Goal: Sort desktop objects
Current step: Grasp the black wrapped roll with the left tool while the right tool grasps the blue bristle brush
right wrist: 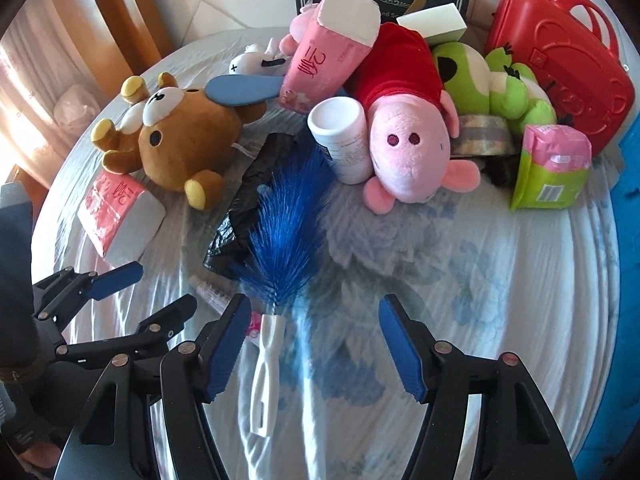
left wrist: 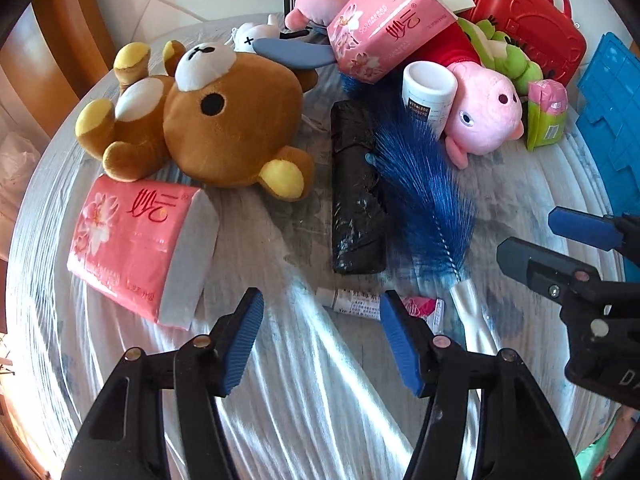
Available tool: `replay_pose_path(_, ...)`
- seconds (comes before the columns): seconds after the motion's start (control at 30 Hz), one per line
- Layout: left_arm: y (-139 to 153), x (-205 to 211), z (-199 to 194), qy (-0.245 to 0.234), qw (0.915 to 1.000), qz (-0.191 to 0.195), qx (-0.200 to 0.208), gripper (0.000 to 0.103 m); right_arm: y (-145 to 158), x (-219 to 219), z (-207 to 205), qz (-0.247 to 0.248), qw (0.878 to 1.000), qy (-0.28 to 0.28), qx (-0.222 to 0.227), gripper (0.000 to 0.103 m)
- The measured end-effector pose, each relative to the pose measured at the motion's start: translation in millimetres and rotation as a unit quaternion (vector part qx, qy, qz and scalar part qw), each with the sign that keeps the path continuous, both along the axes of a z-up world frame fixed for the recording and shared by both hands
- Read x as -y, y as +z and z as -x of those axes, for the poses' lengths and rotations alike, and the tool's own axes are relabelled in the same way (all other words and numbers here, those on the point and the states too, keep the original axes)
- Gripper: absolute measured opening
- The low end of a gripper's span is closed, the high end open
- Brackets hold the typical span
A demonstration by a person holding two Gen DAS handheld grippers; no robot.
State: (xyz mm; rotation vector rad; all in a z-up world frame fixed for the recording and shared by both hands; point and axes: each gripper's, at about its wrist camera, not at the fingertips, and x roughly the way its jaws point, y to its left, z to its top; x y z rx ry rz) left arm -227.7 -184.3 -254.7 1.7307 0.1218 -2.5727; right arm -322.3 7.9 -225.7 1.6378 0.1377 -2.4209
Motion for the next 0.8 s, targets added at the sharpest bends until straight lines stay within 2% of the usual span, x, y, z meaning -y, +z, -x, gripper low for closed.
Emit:
replay_pose_path(0.23, -14, -10, 45, -0.027, 0.9996, 0.001, 0.008, 0.060, -14, 4, 33, 0.001, 1.000, -0.003, 0.013, 0.067)
replay_pose_path(0.43, -41, -8, 79, -0.030, 0.9989, -0.007, 0.036, 0.060, -31, 0, 62, 0.021, 0.999, -0.012, 0.039, 0.067)
replay_pose_path(0.57, -43, -10, 83, -0.044, 0.9988, 0.011, 0.020, 0.058, -49, 5, 78, 0.026, 0.998, -0.012, 0.058, 0.066)
replay_pose_path(0.6, -43, -8, 84, -0.045, 0.9988, 0.010, 0.016, 0.057, -54, 7, 81, 0.026, 0.998, -0.011, 0.061, 0.058)
replay_pose_path(0.63, -42, -6, 83, -0.045, 0.9988, 0.009, 0.016, 0.053, -58, 7, 84, 0.032, 0.997, -0.012, 0.064, 0.046)
replay_pose_path(0.73, -41, -5, 80, -0.049, 0.9987, 0.009, 0.010, 0.039, -70, 10, 91, 0.036, 0.996, -0.007, 0.079, 0.033)
replay_pose_path(0.8, -41, -8, 77, -0.053, 0.9985, 0.010, 0.010, 0.034, -70, 14, 91, 0.031, 0.997, 0.006, 0.076, 0.032)
